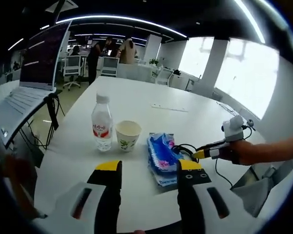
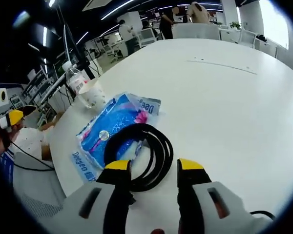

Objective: Arrange the tabletop items into an orderly group along one side of the table until the central work area is clear of visible clutter.

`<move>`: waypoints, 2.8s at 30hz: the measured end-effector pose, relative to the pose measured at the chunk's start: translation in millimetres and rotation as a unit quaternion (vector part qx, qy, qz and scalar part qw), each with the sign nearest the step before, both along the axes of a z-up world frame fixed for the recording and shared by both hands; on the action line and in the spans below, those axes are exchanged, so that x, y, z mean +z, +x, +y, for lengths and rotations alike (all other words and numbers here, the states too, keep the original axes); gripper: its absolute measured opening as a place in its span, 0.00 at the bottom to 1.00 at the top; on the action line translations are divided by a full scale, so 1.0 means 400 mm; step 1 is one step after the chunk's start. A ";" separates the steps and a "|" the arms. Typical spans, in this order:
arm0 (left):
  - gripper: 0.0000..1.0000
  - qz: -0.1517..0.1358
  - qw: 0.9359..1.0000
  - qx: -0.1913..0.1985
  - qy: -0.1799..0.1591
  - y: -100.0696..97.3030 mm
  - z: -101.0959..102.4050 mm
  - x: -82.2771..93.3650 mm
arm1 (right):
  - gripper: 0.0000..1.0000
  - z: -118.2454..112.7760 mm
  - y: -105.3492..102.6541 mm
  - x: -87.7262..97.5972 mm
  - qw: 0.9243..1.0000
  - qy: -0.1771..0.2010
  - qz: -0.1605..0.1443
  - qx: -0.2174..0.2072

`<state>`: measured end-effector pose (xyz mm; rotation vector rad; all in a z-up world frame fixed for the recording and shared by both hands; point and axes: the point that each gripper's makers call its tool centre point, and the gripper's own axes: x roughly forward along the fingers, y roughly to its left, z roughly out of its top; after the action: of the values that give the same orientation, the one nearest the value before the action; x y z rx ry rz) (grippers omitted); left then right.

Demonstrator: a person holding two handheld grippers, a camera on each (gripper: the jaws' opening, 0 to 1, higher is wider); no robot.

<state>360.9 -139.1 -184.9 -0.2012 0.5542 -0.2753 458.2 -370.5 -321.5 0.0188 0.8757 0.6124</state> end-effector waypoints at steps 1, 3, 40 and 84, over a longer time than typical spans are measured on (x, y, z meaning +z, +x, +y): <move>0.45 0.000 1.000 -0.001 0.001 0.000 0.001 0.000 | 0.32 0.002 0.001 -0.001 1.000 -0.003 0.000 0.000; 0.45 0.000 1.000 -0.003 0.002 0.002 0.001 0.001 | 0.29 0.000 0.004 -0.008 1.000 -0.009 -0.002 0.001; 0.46 -0.015 1.000 0.011 -0.017 0.011 0.008 0.015 | 0.02 -0.022 -0.013 0.063 0.998 -0.055 -0.029 0.020; 0.46 -0.023 1.000 -0.002 -0.019 0.018 -0.009 0.025 | 0.00 -0.138 -0.086 0.173 0.993 -0.069 -0.092 -0.024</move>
<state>368.0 -142.8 -174.8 -0.2302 0.5048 -0.2941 423.9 -425.6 -252.2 -0.1394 0.7343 0.4991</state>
